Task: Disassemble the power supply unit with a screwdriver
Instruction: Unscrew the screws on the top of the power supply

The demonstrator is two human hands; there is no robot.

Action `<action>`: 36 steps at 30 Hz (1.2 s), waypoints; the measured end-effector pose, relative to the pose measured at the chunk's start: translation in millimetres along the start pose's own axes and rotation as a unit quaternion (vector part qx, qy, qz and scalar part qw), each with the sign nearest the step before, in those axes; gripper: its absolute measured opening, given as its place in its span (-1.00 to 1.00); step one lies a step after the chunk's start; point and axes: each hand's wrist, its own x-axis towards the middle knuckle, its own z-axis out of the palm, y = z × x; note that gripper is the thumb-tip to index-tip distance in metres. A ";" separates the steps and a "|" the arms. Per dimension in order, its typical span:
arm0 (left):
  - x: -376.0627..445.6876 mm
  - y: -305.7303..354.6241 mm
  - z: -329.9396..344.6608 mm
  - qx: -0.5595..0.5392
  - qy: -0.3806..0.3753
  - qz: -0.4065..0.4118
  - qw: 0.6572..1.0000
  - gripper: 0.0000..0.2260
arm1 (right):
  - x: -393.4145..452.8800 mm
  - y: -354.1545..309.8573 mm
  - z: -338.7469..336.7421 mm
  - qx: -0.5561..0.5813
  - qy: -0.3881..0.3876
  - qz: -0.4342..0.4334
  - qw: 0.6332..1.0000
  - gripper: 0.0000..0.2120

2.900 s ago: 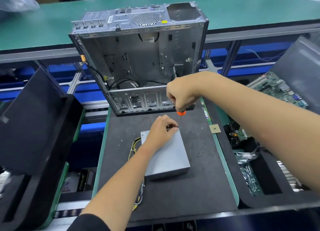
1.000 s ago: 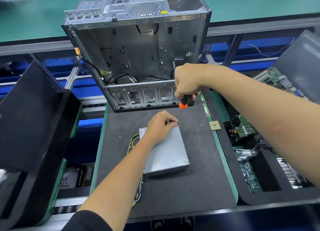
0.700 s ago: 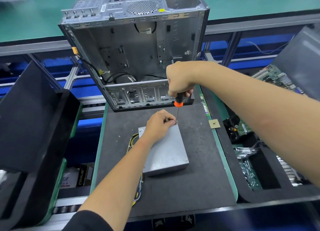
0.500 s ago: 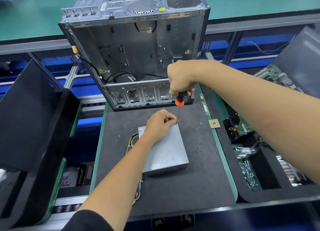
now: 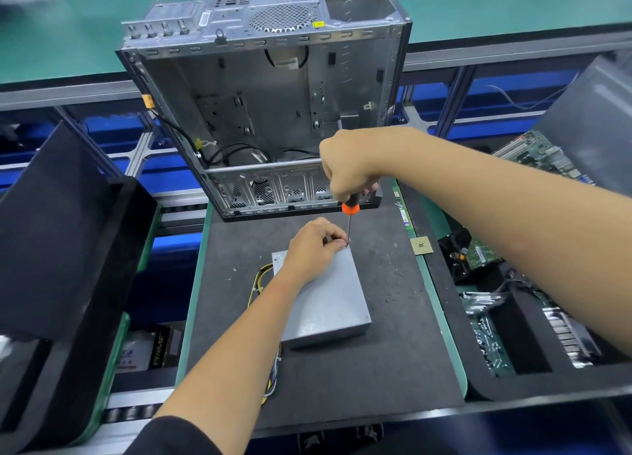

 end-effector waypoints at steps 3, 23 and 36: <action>-1.4 0.3 -1.5 -0.007 -0.005 0.005 1.000 -0.85 | 0.6 -0.5 -0.2 0.030 -0.027 0.048 0.998 -0.85; -1.7 2.1 -1.1 -0.021 0.009 0.032 0.999 -0.90 | 1.1 2.2 -0.6 0.059 -0.014 0.001 0.998 -0.74; -4.3 2.8 -6.4 -0.052 0.005 0.025 0.998 -0.85 | -8.6 2.4 0.4 0.064 -0.024 0.049 0.996 -0.69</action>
